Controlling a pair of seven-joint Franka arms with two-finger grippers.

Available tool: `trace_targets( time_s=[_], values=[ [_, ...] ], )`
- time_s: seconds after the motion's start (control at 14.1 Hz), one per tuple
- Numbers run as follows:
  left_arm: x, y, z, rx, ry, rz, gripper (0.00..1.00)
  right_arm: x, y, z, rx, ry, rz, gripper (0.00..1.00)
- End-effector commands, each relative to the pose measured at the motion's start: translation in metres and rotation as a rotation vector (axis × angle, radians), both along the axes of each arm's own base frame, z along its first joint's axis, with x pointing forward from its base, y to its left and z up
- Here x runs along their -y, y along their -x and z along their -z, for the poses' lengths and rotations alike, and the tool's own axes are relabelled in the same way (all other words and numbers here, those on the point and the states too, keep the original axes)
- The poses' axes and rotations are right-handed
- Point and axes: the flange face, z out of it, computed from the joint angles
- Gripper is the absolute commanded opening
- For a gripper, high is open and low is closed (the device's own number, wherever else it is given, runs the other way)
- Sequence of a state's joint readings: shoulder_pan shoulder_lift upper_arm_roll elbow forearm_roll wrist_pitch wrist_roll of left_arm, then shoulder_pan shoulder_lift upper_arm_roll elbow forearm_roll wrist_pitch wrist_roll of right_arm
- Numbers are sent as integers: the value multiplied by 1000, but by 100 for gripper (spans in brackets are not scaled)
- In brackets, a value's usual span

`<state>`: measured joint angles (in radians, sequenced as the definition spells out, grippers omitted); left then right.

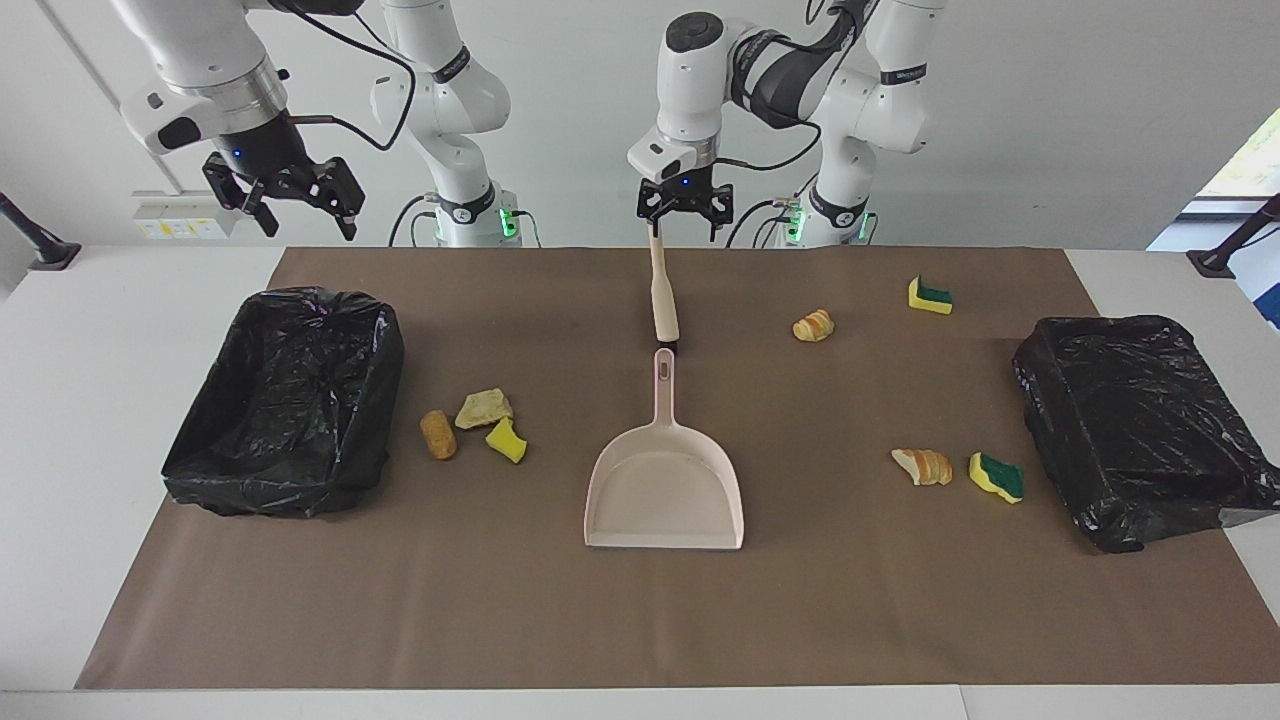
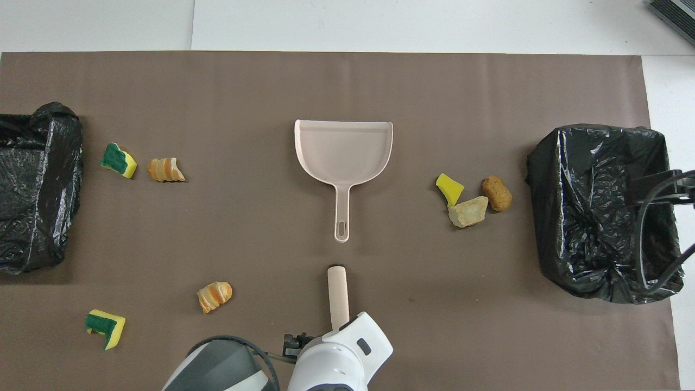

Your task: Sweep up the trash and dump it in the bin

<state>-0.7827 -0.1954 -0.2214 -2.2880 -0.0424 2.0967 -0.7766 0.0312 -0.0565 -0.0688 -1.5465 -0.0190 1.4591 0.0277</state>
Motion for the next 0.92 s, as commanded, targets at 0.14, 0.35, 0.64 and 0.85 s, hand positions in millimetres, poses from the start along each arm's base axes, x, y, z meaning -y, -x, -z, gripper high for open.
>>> trace_targets(
  time_s=[0.14, 0.35, 0.64, 0.85],
  values=[
    [10, 29, 56, -27, -6, -9, 100, 4, 8, 0, 1, -25, -23, 100],
    [12, 39, 73, -26, -2, 5, 100, 4, 8, -2, 2, -20, -21, 100],
    [13, 60, 84, -37, -27, 7, 100, -10, 10, 1, 4, -26, -70, 100],
    [13, 61, 85, -38, -29, -7, 56, -20, 8, 10, 16, -24, -84, 100]
  ],
)
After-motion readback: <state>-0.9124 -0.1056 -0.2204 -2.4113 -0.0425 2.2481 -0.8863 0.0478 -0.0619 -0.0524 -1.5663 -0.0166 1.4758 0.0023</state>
